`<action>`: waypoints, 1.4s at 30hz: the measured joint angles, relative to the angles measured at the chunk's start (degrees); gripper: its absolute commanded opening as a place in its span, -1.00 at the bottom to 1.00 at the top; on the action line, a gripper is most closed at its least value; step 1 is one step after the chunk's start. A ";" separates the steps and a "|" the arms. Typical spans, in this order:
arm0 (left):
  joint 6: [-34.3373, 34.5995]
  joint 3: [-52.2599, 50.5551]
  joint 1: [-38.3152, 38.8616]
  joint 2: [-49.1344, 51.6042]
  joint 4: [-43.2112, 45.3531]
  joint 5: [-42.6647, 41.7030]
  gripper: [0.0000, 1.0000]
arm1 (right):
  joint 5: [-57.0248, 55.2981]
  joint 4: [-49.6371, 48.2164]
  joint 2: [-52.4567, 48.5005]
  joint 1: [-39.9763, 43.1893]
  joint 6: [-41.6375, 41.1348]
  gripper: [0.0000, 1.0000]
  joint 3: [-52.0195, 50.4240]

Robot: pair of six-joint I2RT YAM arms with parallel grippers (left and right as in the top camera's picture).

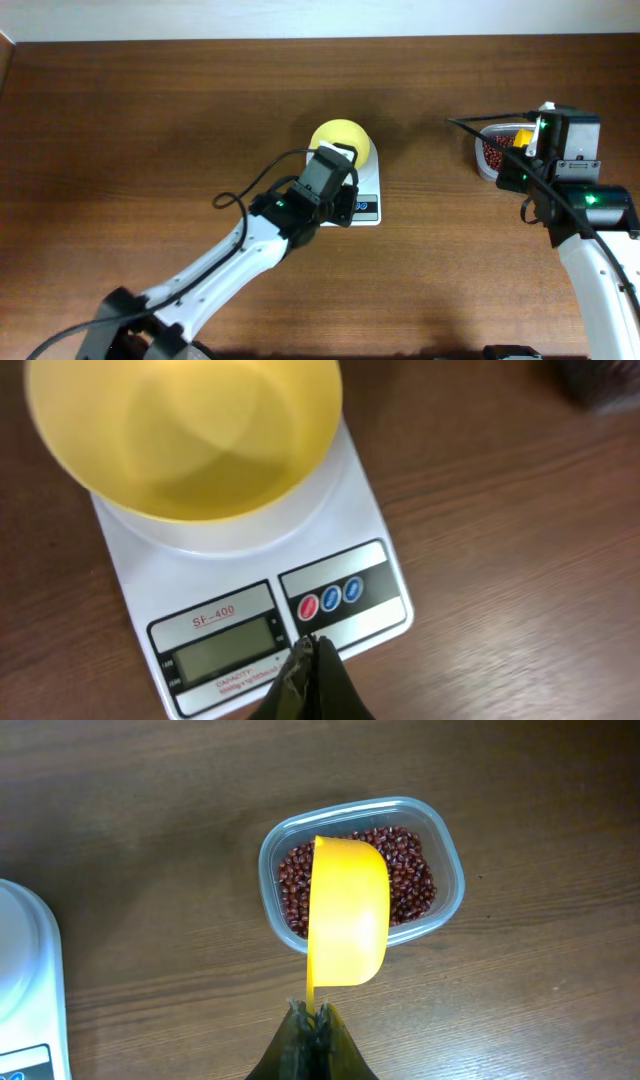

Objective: Scoop item into bowl and weigh 50g on scale
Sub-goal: 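Carry the scoop with right gripper to the bean tub, then press the scale's button with the left gripper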

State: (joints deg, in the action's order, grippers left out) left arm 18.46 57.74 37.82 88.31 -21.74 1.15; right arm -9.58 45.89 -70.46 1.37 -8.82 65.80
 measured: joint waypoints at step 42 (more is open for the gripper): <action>-28.61 0.00 3.37 10.75 4.11 -2.14 -1.00 | 7.34 0.09 0.00 0.00 -8.90 -0.92 0.00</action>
State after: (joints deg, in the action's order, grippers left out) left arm -10.15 57.74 41.19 99.07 -17.63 -0.99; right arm -2.24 45.98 -70.46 1.37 -17.72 65.80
